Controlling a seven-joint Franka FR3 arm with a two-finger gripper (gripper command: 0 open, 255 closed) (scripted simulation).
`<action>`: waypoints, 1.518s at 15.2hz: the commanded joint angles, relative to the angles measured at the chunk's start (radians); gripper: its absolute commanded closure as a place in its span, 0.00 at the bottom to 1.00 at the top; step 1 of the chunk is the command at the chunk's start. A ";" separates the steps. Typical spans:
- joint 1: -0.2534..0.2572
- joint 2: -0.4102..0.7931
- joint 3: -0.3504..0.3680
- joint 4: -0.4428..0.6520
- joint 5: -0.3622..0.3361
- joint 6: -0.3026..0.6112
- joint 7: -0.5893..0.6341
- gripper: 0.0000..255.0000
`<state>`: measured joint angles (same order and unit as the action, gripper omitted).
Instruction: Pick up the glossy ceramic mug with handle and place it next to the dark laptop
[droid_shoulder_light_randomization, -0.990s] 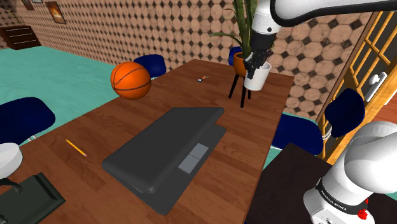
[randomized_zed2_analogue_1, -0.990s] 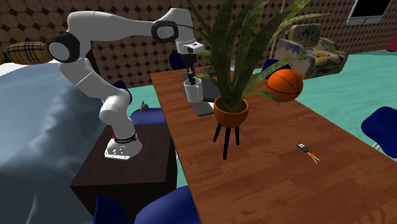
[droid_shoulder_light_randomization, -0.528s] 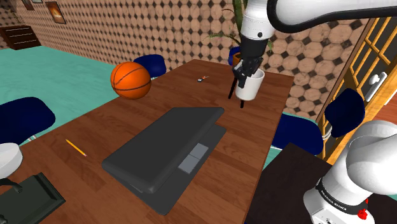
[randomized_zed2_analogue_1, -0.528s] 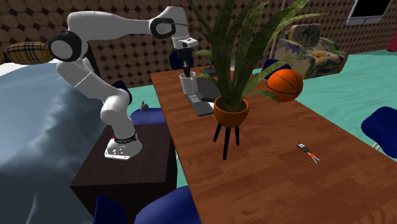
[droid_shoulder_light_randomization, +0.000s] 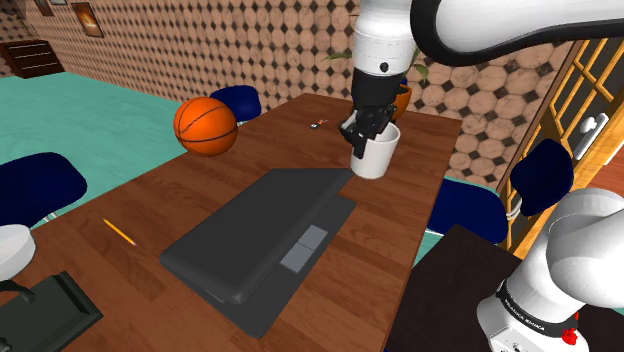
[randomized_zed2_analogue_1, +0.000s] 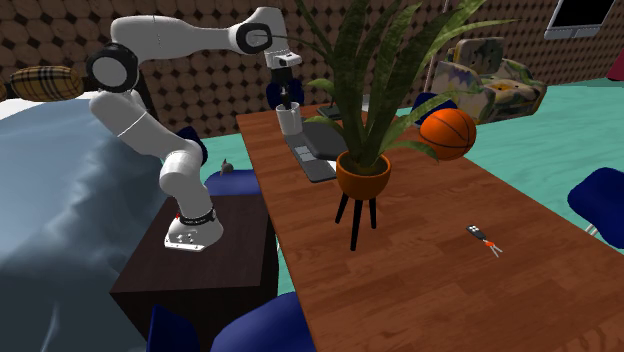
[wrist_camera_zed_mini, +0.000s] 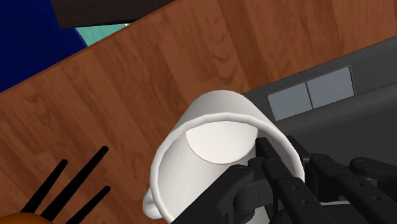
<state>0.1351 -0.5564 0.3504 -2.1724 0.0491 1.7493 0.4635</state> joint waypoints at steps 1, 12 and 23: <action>0.010 0.019 0.042 0.023 0.010 -0.005 0.051 1.00; 0.032 0.219 0.304 0.242 -0.007 -0.038 0.356 1.00; 0.128 0.677 0.601 0.629 -0.316 -0.154 0.783 1.00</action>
<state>0.2354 0.0598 0.9278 -1.5993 -0.2170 1.6232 1.1951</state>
